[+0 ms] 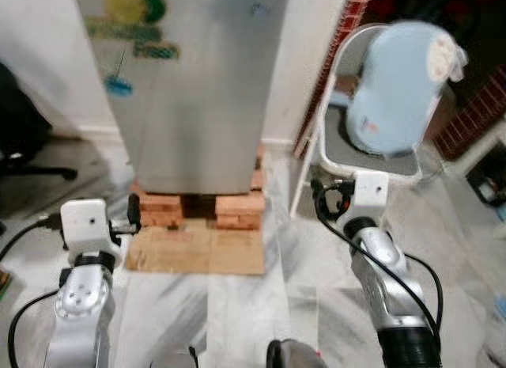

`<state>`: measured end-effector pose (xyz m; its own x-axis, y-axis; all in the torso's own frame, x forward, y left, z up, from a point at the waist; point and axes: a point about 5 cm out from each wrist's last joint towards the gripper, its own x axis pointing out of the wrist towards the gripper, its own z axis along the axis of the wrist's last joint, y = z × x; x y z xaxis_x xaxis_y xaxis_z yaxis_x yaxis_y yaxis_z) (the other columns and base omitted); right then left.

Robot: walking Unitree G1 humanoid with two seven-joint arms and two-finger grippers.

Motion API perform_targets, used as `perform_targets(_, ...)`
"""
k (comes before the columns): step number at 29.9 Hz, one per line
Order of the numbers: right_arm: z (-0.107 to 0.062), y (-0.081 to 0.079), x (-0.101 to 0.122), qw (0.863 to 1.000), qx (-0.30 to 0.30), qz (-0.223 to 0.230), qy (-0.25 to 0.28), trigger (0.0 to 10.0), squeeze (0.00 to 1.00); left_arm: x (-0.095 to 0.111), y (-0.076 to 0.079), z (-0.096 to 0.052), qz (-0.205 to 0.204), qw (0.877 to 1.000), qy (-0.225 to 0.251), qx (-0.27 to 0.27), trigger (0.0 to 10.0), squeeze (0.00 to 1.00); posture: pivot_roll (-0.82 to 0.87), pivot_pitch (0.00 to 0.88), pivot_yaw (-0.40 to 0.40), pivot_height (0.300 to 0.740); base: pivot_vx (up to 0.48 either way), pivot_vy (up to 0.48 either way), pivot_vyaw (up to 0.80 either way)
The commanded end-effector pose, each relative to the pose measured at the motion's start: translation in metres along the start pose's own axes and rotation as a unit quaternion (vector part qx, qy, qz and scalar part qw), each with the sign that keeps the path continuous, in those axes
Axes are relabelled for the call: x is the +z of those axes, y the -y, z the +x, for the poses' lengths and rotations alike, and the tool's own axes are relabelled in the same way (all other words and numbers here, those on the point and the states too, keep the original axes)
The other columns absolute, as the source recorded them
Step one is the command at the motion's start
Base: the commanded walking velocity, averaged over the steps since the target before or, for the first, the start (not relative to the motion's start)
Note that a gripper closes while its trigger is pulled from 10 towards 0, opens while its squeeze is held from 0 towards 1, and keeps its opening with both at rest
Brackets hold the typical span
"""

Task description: Restocking fridge

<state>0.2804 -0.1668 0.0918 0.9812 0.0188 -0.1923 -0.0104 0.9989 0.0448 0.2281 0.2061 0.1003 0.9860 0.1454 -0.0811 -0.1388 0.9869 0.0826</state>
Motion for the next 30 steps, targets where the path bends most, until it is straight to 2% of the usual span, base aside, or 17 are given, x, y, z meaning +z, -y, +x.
perform_targets(1,-0.0009,0.0021,0.0080,1.000,-0.005,-0.003,0.017,10.0,0.00,0.0021,0.0020,-0.0007,0.001,1.000,0.005,-0.009,10.0,0.00,0.05,0.064,-0.062,0.740,0.000,0.000,-0.52)
perform_targets(5,-0.0011,-0.0001,0.0085,1.000,0.000,-0.002,0.020,10.0,0.00,0.0054,0.0023,0.0043,0.006,1.000,0.010,-0.010,10.0,0.00,0.06,0.062,-0.065,0.740,0.000,0.000,0.00)
perform_targets(12,-0.0024,0.0010,0.0051,1.000,-0.004,0.005,0.014,10.0,0.00,0.0012,0.0022,0.0014,-0.003,1.000,-0.001,-0.009,10.0,0.00,0.06,0.045,-0.054,0.740,0.000,0.000,0.00)
perform_targets(15,-0.0018,0.0001,0.0034,1.000,-0.005,0.010,0.013,10.0,0.00,-0.0027,0.0052,0.0003,-0.010,1.000,-0.012,-0.017,10.0,0.00,0.06,0.039,-0.050,0.740,0.000,0.216,-0.80)
perform_targets(19,-0.0017,-0.0008,0.0043,1.000,-0.003,0.006,0.015,10.0,0.00,0.0008,0.0099,0.0015,-0.012,0.999,-0.002,-0.035,10.0,0.00,0.06,0.043,-0.052,0.740,0.000,0.204,-0.80)
perform_targets(30,-0.0016,-0.0005,0.0027,1.000,-0.005,0.005,0.010,10.0,0.00,0.0019,0.0080,0.0029,-0.006,0.999,-0.002,-0.035,10.0,0.00,0.06,0.051,-0.051,0.740,0.000,0.031,-0.80)
